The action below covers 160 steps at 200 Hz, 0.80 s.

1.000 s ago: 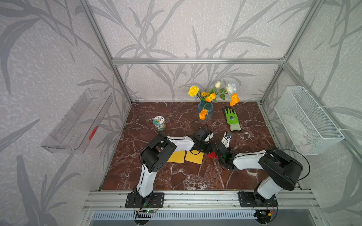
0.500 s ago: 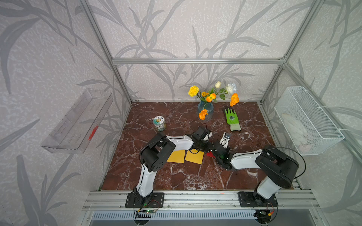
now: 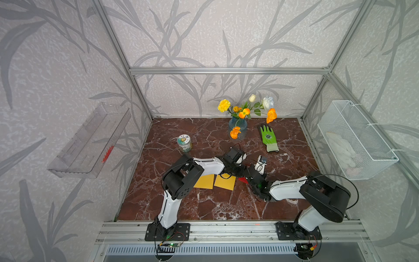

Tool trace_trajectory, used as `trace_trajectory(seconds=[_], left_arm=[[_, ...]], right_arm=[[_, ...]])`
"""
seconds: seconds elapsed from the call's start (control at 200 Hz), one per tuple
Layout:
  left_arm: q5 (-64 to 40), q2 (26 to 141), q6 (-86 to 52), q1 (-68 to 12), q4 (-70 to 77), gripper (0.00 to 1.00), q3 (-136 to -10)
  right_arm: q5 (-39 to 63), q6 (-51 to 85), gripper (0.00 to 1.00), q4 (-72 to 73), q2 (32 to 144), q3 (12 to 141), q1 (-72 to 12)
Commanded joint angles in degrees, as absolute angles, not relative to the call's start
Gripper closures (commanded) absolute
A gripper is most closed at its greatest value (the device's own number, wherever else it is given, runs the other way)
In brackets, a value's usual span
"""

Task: Seal the envelope with a glue stick
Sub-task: Apply the envelope at the center of the board.

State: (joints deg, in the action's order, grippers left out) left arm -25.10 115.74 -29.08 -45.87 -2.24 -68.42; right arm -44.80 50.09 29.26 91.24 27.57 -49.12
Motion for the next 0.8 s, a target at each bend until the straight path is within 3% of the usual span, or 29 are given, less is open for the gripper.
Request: trace_trajectory(seconds=[0.0, 0.38, 0.795], left_arm=[[-23.8, 118.4, -28.7, -46.5, -7.1, 1.0, -67.7], [-24.5, 117.6, -28.4, -46.5, -7.1, 1.0, -67.0], [-27.4, 117.7, -28.7, -45.5, -5.9, 1.0, -66.3]], right_arm=[[-41.9, 49.3, 1.0, 27.6, 87.7, 26.2, -48.9], [-41.0, 46.4, 1.0, 24.4, 76.7, 25.0, -44.8], [-37.1, 49.2, 1.0, 27.6, 85.7, 26.1, -44.4]])
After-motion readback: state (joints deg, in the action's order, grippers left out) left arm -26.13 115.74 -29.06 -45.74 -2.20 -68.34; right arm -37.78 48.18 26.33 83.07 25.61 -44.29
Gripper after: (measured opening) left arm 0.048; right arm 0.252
